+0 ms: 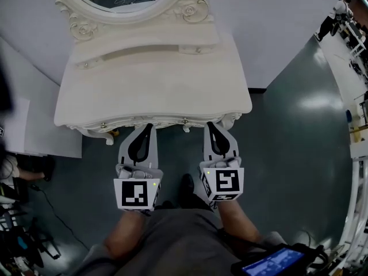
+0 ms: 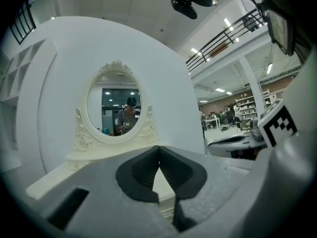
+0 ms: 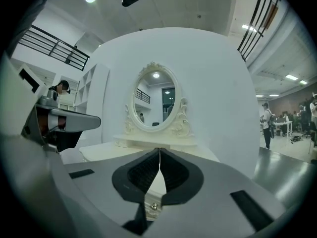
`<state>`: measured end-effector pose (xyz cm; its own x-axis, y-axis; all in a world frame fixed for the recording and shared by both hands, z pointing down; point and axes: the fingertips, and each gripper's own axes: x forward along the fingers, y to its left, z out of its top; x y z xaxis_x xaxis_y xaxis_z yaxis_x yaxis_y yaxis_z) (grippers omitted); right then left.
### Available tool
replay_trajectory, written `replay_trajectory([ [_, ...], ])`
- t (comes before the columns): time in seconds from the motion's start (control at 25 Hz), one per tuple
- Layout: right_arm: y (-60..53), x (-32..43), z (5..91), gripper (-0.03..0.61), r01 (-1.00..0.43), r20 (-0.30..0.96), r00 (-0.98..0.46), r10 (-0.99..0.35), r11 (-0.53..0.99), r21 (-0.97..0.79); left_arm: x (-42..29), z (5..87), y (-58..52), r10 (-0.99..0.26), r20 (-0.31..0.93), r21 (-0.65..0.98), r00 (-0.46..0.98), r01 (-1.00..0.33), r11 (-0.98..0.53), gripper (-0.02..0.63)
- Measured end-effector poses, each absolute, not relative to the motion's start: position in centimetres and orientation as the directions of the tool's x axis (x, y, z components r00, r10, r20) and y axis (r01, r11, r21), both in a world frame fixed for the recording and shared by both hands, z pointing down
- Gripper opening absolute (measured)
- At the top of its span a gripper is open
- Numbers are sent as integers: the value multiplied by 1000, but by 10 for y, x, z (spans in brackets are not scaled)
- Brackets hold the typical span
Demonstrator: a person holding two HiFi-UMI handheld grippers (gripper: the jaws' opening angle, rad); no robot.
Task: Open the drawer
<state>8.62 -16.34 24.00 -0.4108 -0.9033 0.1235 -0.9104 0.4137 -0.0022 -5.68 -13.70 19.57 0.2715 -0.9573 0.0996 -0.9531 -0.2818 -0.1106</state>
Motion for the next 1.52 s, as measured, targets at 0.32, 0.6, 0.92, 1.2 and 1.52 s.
replay_trajectory([
  [0.32, -193, 77, 213, 14, -899, 59, -435, -898, 437, 20, -69, 174, -159, -969, 60, -136, 240, -960, -246, 15],
  [0.6, -216, 55, 207, 14, -907, 52, -416, -908, 418, 47, -95, 167, -184, -969, 32, -127, 246, -960, -248, 15],
  [0.92, -227, 32, 232, 14, -906, 144, -406, -903, 417, 64, -117, 186, -205, -962, 54, -107, 269, -956, -273, 15],
  [1.2, -216, 27, 275, 14, -898, 243, -409, -879, 435, 61, -109, 232, -200, -945, 130, -45, 299, -951, -307, 15],
  [1.52, -175, 28, 363, 14, -904, 390, -401, -829, 428, -19, -103, 310, -168, -907, 287, 2, 309, -947, -322, 15],
])
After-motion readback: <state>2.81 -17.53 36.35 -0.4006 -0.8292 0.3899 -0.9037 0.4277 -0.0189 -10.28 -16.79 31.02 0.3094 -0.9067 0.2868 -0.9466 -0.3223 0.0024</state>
